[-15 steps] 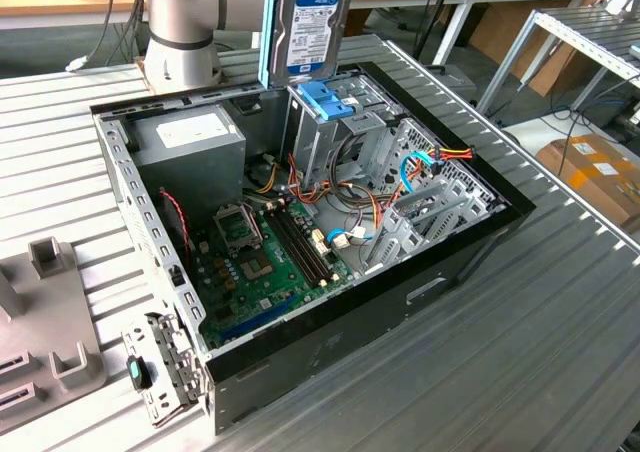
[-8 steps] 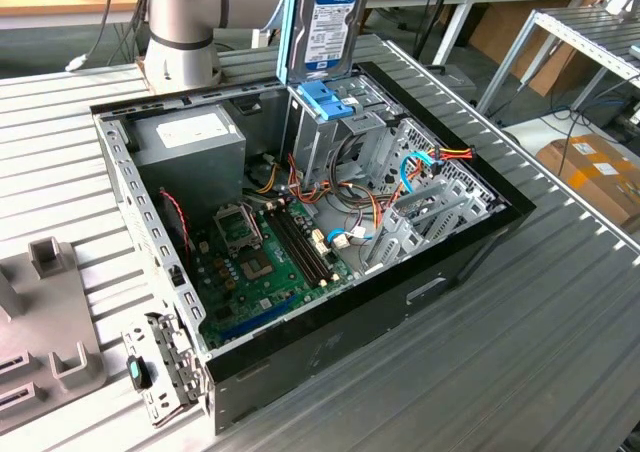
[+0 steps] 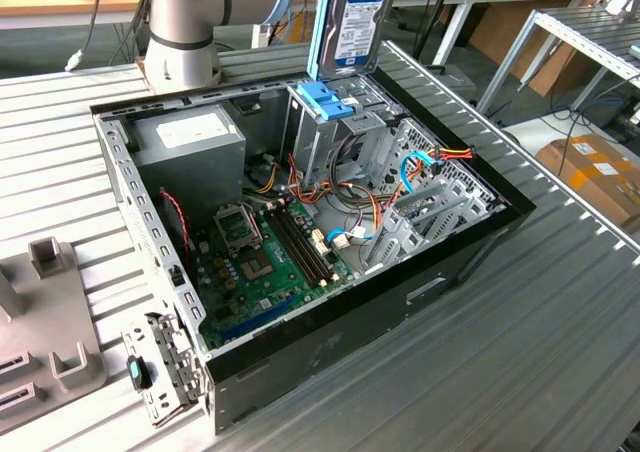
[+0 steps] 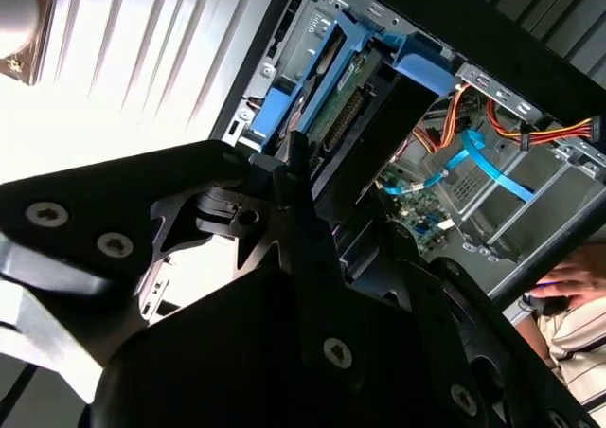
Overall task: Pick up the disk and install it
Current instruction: 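Pick up the disk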
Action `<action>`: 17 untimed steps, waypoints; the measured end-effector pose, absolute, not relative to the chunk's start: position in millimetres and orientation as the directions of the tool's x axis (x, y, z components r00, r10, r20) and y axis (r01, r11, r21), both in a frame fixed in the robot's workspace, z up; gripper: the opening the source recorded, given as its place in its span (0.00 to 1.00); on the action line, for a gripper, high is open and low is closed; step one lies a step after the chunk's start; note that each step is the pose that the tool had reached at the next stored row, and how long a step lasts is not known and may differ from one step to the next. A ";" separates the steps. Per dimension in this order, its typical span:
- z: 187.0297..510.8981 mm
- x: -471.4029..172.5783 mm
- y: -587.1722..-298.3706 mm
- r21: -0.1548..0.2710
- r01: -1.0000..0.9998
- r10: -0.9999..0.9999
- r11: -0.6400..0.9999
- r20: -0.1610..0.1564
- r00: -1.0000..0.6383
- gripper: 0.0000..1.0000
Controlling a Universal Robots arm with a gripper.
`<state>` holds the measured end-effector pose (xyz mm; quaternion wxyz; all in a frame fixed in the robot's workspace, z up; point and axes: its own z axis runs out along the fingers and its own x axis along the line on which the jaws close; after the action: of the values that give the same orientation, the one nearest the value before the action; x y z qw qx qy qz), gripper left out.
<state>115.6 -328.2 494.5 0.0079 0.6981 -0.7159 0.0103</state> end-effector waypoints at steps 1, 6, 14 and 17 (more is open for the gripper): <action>494.6 115.6 -328.9 -0.004 -1.000 -0.999 0.025 0.026 -0.025 0.35; 494.5 116.4 -344.4 -0.004 -1.000 -0.999 0.025 0.026 -0.025 0.35; 494.6 117.7 -373.5 -0.004 -1.000 -0.999 0.025 0.026 -0.025 0.35; 494.6 117.9 -386.4 -0.004 -1.000 -0.999 0.025 0.026 -0.025 0.35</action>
<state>117.9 -386.4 494.6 0.0079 0.6982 -0.7158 0.0103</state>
